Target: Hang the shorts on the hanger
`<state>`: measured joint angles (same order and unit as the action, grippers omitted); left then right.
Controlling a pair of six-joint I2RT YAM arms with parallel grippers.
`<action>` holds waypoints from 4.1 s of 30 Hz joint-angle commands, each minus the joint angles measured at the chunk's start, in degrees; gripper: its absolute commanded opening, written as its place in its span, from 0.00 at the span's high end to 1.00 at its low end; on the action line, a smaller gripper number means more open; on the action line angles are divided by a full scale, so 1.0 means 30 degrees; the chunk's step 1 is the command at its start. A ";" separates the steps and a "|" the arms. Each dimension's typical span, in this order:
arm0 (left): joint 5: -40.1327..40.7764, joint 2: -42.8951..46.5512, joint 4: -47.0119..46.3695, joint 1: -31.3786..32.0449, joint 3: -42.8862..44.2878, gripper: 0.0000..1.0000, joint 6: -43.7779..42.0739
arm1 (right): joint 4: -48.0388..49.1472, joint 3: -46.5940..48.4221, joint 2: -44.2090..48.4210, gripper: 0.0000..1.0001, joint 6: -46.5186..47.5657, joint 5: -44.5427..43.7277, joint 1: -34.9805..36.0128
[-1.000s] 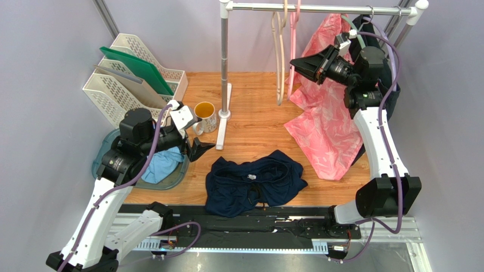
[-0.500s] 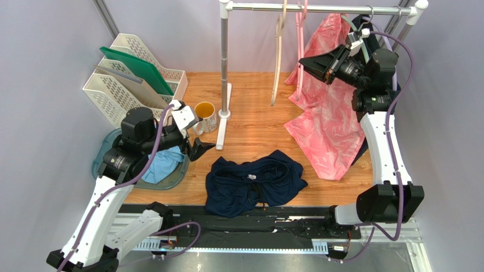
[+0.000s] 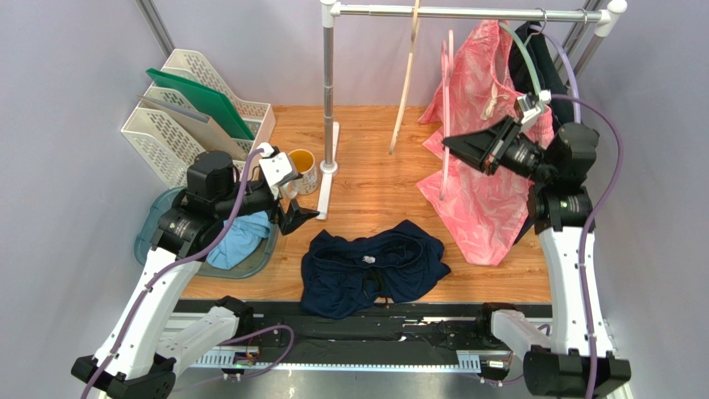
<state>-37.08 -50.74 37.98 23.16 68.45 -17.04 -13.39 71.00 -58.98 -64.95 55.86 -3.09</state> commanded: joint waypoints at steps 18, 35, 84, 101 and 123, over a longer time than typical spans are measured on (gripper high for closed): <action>-0.2610 0.3316 -0.2022 -0.0073 -0.3299 0.01 -0.4243 | -1.9058 -0.7466 0.8674 1.00 1.4435 0.4698 -0.0082; -0.5424 0.2062 -0.2817 0.2236 -0.4241 0.06 -1.1896 | -1.6163 -0.5596 0.6367 1.00 1.5636 0.5026 0.7736; -0.3546 -0.3711 0.3513 0.5553 0.0301 1.00 -0.3022 | -1.2530 0.4166 -0.2605 0.71 3.3367 -0.7864 1.7115; 0.1108 -0.3651 0.5359 0.2769 -0.1661 0.39 -0.4398 | -1.7301 0.1030 0.2228 1.00 3.6765 -1.1207 1.6208; -0.0385 -0.7781 0.6090 0.2769 -0.4153 0.34 -1.6353 | -1.9532 0.3022 -0.2576 1.00 3.7850 -0.8159 1.4771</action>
<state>-37.32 -69.93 56.18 31.46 53.74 -61.76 -71.31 77.71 -66.67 47.03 28.95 41.30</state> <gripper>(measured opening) 0.620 0.018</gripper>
